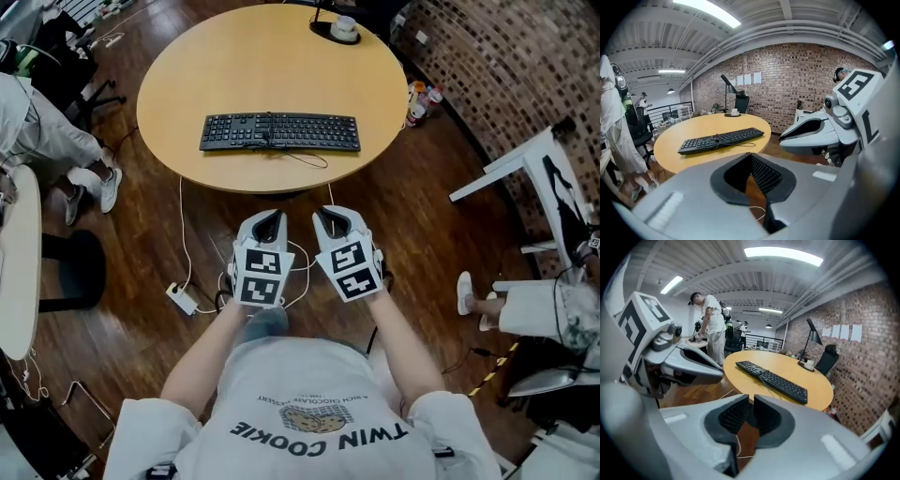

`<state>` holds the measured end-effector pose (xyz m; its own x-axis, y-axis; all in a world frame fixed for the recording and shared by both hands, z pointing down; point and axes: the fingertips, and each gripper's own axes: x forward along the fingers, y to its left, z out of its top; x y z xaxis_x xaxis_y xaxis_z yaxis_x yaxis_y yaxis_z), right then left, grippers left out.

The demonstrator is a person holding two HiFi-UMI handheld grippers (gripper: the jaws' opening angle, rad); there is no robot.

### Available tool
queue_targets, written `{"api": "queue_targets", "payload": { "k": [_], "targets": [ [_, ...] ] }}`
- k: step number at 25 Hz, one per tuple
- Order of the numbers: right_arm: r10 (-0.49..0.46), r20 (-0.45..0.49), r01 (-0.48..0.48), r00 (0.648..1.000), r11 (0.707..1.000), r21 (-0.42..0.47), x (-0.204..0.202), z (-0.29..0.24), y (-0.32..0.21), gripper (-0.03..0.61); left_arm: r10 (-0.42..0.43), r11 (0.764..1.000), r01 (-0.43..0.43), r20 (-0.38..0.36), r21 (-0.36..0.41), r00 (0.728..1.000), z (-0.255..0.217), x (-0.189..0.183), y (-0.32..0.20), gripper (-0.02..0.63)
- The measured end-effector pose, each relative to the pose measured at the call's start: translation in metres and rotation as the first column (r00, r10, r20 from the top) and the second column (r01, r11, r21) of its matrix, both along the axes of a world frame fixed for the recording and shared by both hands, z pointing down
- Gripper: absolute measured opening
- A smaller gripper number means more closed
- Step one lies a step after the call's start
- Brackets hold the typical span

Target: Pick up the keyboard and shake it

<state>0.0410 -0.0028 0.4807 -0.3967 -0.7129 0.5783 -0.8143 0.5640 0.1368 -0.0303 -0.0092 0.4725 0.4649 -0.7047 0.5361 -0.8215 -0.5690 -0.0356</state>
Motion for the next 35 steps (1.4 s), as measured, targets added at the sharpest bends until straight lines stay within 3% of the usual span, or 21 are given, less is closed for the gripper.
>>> {"api": "queue_targets", "payload": {
  "k": [4, 8, 15, 19, 23, 25, 29, 32, 35],
  "targets": [
    [-0.014, -0.201, 0.022, 0.979, 0.999, 0.042, 0.002, 0.003, -0.049, 0.032, 0.038, 0.998, -0.041, 0.067, 0.044, 0.997, 0.001, -0.031, -0.05, 0.008],
    [-0.023, -0.342, 0.04, 0.939, 0.998, 0.042, 0.011, 0.017, -0.084, 0.054, 0.103, 0.988, -0.121, 0.167, 0.1, 0.981, 0.007, -0.052, -0.093, 0.04],
    [-0.072, -0.514, 0.085, 0.855, 0.996, 0.001, 0.03, 0.051, -0.122, 0.1, 0.179, 0.96, -0.247, 0.383, 0.135, 0.906, 0.03, -0.075, -0.146, 0.103],
    [-0.104, -0.601, 0.127, 0.793, 0.992, -0.004, 0.04, 0.071, -0.147, 0.13, 0.211, 0.94, -0.316, 0.507, 0.13, 0.836, 0.05, -0.082, -0.17, 0.13],
    [-0.148, -0.669, 0.175, 0.728, 0.984, -0.028, 0.048, 0.092, -0.178, 0.168, 0.243, 0.908, -0.408, 0.675, 0.095, 0.697, 0.076, -0.092, -0.19, 0.147],
    [-0.172, -0.705, 0.207, 0.688, 0.978, -0.037, 0.052, 0.102, -0.188, 0.173, 0.257, 0.9, -0.431, 0.722, 0.063, 0.643, 0.088, -0.096, -0.198, 0.16],
    [-0.194, -0.75, 0.251, 0.632, 0.967, -0.039, 0.058, 0.115, -0.203, 0.173, 0.258, 0.902, -0.429, 0.754, 0.036, 0.605, 0.104, -0.099, -0.217, 0.198],
    [-0.207, -0.76, 0.272, 0.616, 0.961, -0.042, 0.056, 0.121, -0.208, 0.176, 0.255, 0.896, -0.442, 0.772, 0.037, 0.582, 0.11, -0.094, -0.225, 0.223],
    [-0.187, -0.769, 0.272, 0.611, 0.962, -0.018, 0.053, 0.124, -0.211, 0.232, 0.254, 0.894, -0.447, 0.794, 0.025, 0.552, 0.118, -0.093, -0.23, 0.233]
  ]
}}
